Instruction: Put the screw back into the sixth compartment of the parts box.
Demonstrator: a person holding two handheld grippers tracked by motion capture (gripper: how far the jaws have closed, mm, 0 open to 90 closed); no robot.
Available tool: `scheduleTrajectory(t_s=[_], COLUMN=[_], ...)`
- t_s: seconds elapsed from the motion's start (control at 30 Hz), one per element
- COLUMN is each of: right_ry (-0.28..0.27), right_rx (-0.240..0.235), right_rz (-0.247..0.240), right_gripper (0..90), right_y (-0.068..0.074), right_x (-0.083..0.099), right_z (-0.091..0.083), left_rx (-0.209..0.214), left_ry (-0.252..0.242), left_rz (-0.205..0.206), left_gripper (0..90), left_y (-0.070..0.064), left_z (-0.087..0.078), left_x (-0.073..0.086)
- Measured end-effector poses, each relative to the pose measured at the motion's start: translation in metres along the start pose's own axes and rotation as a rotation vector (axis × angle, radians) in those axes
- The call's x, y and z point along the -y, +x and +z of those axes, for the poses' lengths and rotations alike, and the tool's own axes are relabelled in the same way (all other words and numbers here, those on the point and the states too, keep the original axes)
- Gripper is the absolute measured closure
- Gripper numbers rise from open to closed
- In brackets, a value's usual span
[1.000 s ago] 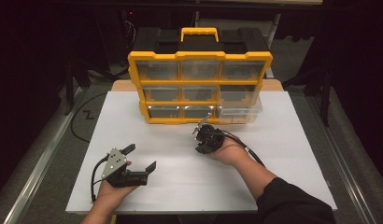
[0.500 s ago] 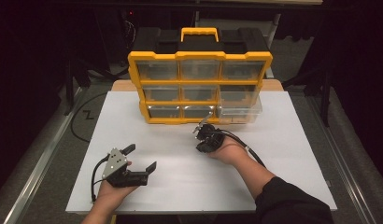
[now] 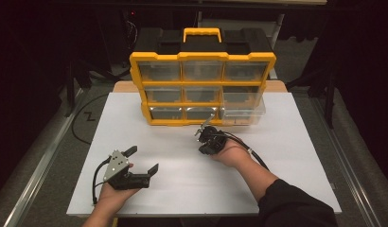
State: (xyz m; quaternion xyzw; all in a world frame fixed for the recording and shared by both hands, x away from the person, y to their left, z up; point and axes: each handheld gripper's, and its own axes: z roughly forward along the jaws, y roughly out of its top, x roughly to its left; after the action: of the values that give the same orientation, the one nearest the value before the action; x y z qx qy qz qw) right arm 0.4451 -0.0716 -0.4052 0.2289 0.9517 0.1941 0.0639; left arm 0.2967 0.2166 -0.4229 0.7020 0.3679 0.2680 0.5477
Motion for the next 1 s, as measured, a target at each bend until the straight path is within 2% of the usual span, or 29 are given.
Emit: scheduleTrajectory(t_s=[0.07,0.33,0.77,0.8,0.83,0.87,0.93,1.0], right_ry=[0.013,0.001,-0.001,0.003,-0.011,-0.001,0.0,-0.002], right_rx=[0.012,0.015,0.008,0.011,0.005,0.013,0.011,0.014], right_rz=[-0.02,-0.047,-0.071,-0.061,-0.069,-0.077,-0.062,-0.081], right_gripper=[89.7,89.7,89.7,89.7,89.7,89.7,89.7,89.7], right_y=[0.002,0.007,0.019,0.021,0.021,0.021,0.023,0.023], right_x=[-0.002,0.0,0.008,0.009,0.01,0.011,0.013,0.015], right_z=[-0.001,-0.015,-0.04,-0.041,-0.042,-0.044,-0.046,-0.048], left_rx=[0.0,0.001,0.001,0.001,0.001,0.001,0.001,0.0], left_ry=[-0.001,-0.002,-0.006,-0.005,-0.005,-0.005,-0.006,-0.007], left_rz=[-0.002,-0.003,-0.007,-0.006,-0.006,-0.006,-0.007,-0.007], left_gripper=[2.3,2.3,2.3,2.3,2.3,2.3,2.3,2.3], left_y=[0.0,0.0,-0.001,-0.001,-0.001,-0.001,-0.001,-0.001], left_z=[0.0,0.0,0.0,0.0,0.0,0.0,0.0,0.0], left_x=[0.0,0.0,0.0,0.0,0.0,0.0,0.0,0.0])
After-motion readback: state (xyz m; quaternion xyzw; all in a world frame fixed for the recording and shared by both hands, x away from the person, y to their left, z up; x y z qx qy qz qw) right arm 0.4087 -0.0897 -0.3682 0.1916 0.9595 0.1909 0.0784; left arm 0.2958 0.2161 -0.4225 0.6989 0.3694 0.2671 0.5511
